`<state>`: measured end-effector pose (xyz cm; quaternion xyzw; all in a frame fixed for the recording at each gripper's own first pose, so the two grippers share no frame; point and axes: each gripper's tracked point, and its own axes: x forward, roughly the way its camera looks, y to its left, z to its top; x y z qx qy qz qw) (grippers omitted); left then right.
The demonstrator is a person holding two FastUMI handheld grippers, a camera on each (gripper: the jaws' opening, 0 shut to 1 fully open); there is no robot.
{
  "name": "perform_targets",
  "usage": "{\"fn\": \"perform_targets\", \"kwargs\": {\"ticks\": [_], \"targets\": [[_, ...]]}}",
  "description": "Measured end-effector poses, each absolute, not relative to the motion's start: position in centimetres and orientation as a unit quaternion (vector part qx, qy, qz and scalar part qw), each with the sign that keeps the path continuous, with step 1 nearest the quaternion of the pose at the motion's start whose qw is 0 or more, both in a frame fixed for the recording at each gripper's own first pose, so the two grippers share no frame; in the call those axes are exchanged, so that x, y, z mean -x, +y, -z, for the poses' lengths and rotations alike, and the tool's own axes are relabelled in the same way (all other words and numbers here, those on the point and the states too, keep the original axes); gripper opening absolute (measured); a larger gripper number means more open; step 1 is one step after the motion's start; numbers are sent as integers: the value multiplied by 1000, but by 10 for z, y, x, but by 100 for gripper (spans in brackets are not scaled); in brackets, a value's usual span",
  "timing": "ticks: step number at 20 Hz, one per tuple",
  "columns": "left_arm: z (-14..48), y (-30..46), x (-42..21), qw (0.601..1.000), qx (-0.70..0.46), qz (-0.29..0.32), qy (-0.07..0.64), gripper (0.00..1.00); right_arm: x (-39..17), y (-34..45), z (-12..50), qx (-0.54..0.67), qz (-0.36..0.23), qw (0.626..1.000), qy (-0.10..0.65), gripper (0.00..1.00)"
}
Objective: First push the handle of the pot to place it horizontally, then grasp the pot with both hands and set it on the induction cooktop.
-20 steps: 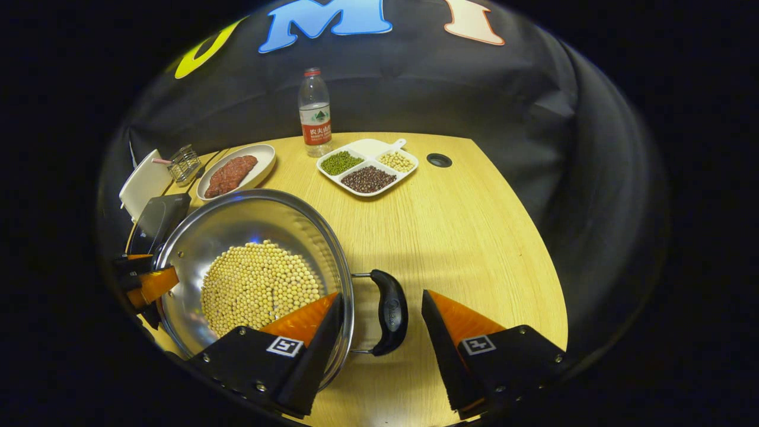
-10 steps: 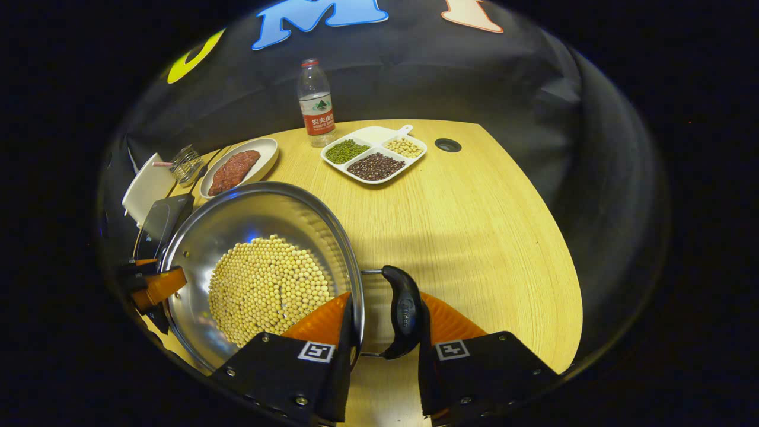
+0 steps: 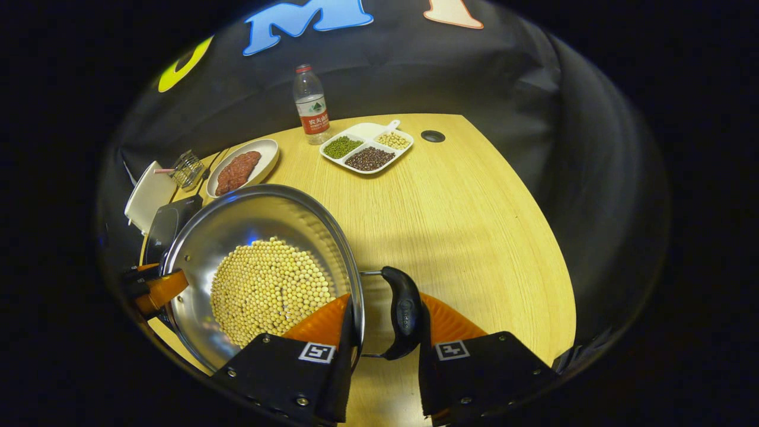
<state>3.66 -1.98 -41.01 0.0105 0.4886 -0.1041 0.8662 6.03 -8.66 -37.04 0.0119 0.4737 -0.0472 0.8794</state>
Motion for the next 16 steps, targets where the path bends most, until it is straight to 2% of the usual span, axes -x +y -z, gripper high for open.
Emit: {"fn": "perform_targets", "kwargs": {"ticks": [1,4,5,10,11,12,16], "targets": [[406,-18,-34,865,-10,105,490,65,-56,-84,366,-12,48,879,474,47],[391,-7,-29,868,-15,108,485,65,-48,-74,355,-15,48,879,475,47],[386,-3,-31,869,-16,109,482,62,-48,-71,351,-21,49,880,473,47],[368,20,-39,875,-15,112,470,62,-49,-48,340,-32,46,880,471,47],[368,26,-39,875,-13,111,471,58,-50,-43,337,-28,45,881,471,47],[366,31,-39,875,-9,109,472,62,-53,-38,335,-25,44,882,469,47],[365,57,-40,874,1,102,475,62,-58,-14,329,-14,36,882,470,47]]}}
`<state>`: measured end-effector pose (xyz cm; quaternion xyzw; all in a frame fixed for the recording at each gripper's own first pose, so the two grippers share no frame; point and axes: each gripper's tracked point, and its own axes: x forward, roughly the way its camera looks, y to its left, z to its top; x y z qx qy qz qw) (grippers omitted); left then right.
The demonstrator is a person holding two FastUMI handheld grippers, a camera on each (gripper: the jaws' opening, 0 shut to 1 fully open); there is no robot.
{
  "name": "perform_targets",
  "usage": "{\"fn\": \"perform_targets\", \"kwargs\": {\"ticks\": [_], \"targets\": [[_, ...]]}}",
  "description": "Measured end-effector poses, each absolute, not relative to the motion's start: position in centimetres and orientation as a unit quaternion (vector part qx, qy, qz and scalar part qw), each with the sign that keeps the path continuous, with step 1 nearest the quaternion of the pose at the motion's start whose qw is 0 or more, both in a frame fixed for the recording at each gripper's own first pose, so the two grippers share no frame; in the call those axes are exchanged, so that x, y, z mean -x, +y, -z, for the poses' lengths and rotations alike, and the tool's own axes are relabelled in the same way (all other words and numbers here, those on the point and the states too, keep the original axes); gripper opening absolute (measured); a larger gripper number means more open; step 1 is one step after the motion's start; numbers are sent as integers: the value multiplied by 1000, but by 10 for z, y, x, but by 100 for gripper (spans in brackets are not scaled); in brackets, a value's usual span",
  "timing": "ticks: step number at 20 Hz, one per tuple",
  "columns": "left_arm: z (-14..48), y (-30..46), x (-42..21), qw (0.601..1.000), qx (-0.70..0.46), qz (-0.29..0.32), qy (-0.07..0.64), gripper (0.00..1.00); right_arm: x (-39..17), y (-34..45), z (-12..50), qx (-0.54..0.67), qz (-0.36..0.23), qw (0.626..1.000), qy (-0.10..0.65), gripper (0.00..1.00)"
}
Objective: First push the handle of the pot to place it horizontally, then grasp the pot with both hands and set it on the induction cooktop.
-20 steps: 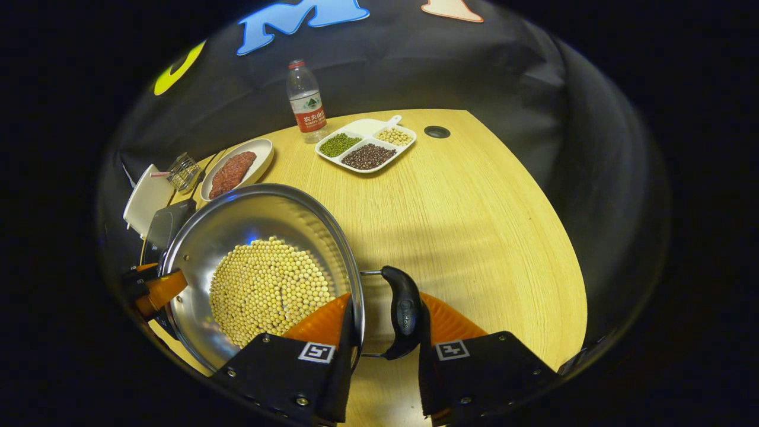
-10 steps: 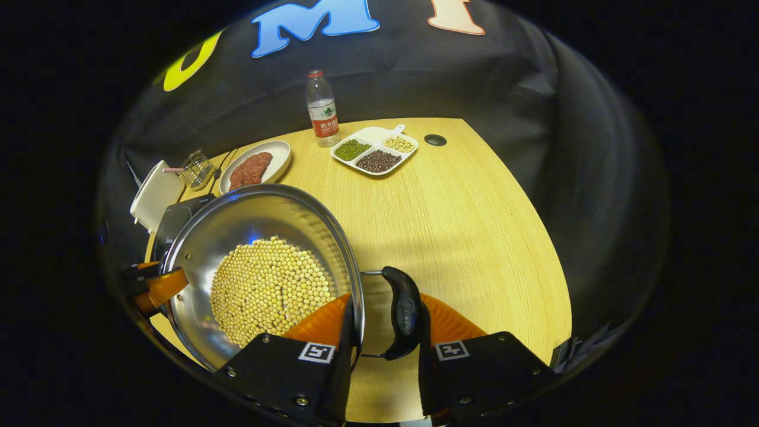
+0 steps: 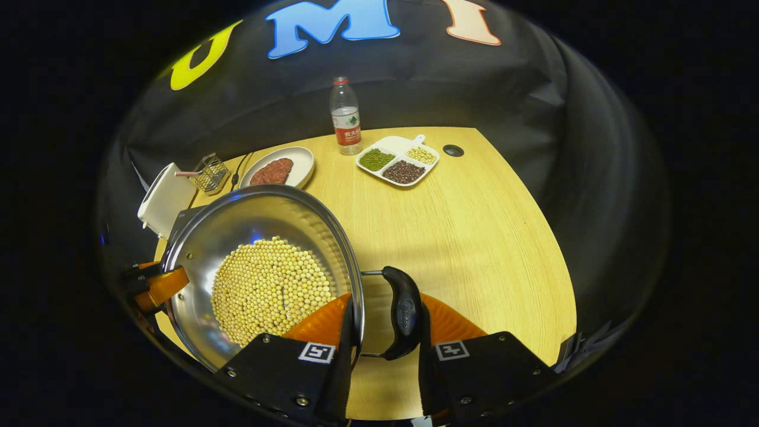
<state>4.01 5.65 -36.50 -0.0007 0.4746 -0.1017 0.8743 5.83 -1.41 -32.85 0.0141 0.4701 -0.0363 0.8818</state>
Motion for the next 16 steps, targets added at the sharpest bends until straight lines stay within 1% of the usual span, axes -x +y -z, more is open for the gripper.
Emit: {"fn": "perform_targets", "kwargs": {"ticks": [1,2,4,5,9,11,12,13,14,15,16], "targets": [[364,64,-40,874,1,100,475,58,-60,-7,327,-12,34,881,471,47],[364,70,-41,874,2,99,476,61,-61,-1,327,-11,33,881,471,47],[367,85,-44,874,5,98,475,61,-63,12,327,-11,30,881,471,47],[368,92,-45,874,6,97,476,58,-64,18,327,-10,29,881,472,47],[374,118,-48,873,9,95,479,58,-72,41,330,-1,26,879,476,47],[375,131,-49,872,14,91,482,61,-76,52,332,4,23,879,477,47],[375,137,-50,871,17,87,482,58,-78,59,331,8,21,879,476,47],[376,144,-51,871,19,84,483,58,-81,65,330,11,18,880,475,47],[377,150,-52,870,23,79,486,61,-83,72,330,14,16,880,474,47],[378,155,-52,869,28,75,488,58,-85,78,330,16,13,880,474,47],[379,163,-53,870,26,72,487,58,-89,84,332,18,9,881,473,47]]}}
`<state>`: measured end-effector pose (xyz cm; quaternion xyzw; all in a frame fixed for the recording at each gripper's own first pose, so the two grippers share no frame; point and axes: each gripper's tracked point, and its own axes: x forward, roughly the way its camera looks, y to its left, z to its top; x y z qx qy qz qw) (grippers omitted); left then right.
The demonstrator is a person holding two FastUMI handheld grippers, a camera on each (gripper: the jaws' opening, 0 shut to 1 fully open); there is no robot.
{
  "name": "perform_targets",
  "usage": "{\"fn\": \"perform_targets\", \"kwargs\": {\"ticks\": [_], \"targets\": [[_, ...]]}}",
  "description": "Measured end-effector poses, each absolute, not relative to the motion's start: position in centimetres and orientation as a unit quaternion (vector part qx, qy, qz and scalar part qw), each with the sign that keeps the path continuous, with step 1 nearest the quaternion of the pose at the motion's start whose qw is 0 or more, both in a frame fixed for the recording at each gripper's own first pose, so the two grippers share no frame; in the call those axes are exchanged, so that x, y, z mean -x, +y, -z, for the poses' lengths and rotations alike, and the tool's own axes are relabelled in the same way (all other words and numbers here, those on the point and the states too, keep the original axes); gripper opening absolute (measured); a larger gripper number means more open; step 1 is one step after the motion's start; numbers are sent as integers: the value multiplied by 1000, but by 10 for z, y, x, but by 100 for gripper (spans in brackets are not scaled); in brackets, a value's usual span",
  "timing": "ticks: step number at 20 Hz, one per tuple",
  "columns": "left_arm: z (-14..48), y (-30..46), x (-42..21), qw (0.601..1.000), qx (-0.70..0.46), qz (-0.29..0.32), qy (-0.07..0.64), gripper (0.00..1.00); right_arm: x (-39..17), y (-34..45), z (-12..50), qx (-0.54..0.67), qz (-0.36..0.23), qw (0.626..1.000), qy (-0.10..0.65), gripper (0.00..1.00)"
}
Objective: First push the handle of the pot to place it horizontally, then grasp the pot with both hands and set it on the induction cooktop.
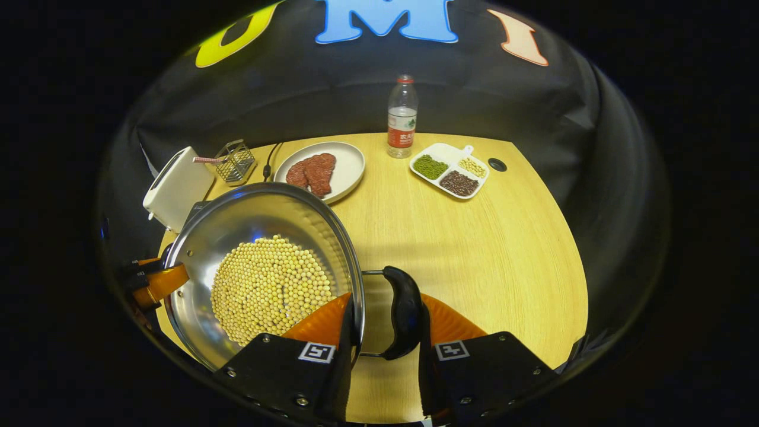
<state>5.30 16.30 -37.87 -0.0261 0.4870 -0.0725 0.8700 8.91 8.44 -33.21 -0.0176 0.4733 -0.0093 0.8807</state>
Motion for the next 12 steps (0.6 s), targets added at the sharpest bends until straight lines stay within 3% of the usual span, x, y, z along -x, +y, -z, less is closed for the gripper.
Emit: {"fn": "perform_targets", "kwargs": {"ticks": [2,3,5,6,9,12], "targets": [[377,177,-56,871,21,68,487,65,-92,96,335,18,3,880,475,47],[377,183,-57,871,21,65,487,58,-94,103,336,15,1,879,476,47],[379,194,-59,871,22,59,488,58,-97,116,337,15,-4,879,477,47],[377,200,-59,871,21,57,488,65,-97,121,338,16,-6,879,477,47],[378,215,-60,871,24,51,488,58,-101,135,338,17,-12,879,477,47],[380,228,-61,869,28,47,491,62,-105,147,340,20,-14,878,479,46]]}}
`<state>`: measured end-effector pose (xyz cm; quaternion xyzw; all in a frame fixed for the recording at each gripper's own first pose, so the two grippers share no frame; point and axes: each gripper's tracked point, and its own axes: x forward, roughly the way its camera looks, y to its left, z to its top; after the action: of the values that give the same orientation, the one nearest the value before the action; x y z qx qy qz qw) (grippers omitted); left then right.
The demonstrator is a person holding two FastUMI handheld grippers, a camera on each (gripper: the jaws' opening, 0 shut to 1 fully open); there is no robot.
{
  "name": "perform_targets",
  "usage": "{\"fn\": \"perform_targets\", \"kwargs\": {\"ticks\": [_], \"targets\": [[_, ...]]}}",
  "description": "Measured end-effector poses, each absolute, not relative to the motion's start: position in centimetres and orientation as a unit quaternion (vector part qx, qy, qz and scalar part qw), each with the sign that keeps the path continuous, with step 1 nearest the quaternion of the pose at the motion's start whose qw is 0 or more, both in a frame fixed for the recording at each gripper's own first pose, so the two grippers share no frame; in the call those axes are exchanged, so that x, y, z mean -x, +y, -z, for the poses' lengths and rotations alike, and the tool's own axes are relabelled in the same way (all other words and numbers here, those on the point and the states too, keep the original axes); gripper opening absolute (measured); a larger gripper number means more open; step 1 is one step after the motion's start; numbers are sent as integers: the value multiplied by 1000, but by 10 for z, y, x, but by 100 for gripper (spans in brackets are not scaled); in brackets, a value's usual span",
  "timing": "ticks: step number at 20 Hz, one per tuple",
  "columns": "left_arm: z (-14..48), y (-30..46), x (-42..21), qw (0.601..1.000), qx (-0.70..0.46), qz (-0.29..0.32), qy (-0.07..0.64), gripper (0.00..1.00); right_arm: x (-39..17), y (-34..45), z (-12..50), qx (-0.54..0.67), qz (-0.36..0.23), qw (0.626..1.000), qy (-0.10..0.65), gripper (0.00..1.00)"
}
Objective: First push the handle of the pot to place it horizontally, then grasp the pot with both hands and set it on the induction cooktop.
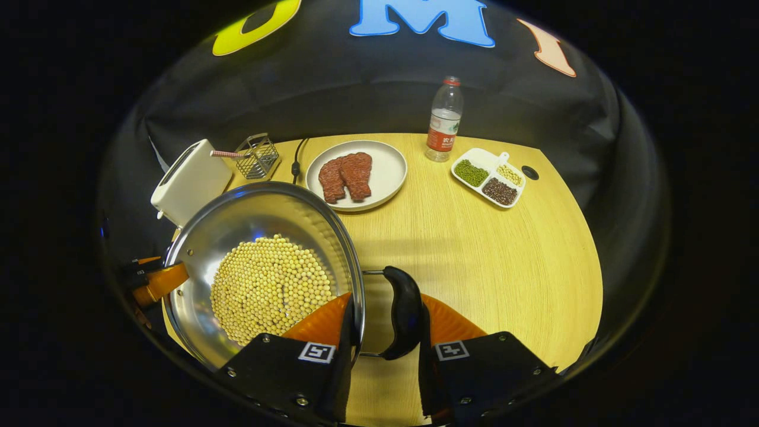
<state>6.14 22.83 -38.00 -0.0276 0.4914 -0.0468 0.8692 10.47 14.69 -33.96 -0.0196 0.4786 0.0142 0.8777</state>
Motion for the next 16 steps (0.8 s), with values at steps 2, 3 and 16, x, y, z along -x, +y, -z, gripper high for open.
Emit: {"fn": "perform_targets", "kwargs": {"ticks": [2,3,16], "targets": [[381,238,-63,869,28,45,492,61,-107,157,341,19,-16,877,479,47],[380,242,-66,869,27,45,491,61,-108,161,340,18,-16,877,479,47],[375,296,-80,869,32,32,494,58,-133,223,347,15,-18,880,475,47]]}}
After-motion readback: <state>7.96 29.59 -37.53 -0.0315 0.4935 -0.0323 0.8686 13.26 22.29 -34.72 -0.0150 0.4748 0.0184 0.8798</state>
